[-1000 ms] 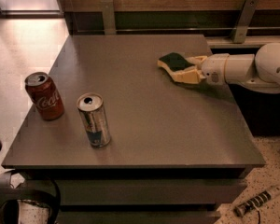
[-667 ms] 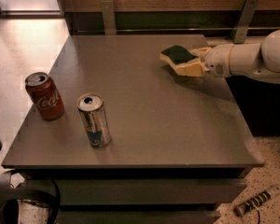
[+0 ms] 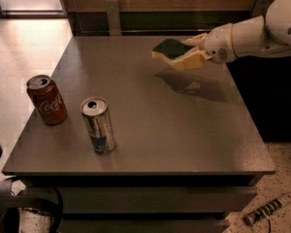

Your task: Move sponge near coke can

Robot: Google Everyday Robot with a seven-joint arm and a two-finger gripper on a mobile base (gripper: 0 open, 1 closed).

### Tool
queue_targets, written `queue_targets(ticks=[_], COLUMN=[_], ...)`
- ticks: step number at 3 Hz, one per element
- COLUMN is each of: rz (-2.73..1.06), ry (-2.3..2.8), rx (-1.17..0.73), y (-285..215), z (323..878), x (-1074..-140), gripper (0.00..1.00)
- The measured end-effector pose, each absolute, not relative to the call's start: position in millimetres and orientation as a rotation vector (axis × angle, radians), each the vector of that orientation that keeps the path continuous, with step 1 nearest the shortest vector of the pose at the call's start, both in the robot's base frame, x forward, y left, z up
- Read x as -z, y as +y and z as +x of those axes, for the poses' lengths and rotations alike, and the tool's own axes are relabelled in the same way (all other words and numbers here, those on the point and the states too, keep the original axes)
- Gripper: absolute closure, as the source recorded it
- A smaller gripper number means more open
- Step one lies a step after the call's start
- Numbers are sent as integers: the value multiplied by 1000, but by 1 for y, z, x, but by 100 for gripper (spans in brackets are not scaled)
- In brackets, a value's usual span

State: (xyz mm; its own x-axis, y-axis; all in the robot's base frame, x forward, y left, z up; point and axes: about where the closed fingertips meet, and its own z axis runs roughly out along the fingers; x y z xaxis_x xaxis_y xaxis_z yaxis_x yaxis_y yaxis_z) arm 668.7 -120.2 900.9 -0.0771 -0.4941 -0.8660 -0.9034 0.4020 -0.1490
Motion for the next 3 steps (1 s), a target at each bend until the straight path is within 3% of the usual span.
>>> queue_targets(ticks=[3], rz=[-1402], ry=[1638], rx=[-704], y=[-18], z=[597], x=[-907], gripper=[100])
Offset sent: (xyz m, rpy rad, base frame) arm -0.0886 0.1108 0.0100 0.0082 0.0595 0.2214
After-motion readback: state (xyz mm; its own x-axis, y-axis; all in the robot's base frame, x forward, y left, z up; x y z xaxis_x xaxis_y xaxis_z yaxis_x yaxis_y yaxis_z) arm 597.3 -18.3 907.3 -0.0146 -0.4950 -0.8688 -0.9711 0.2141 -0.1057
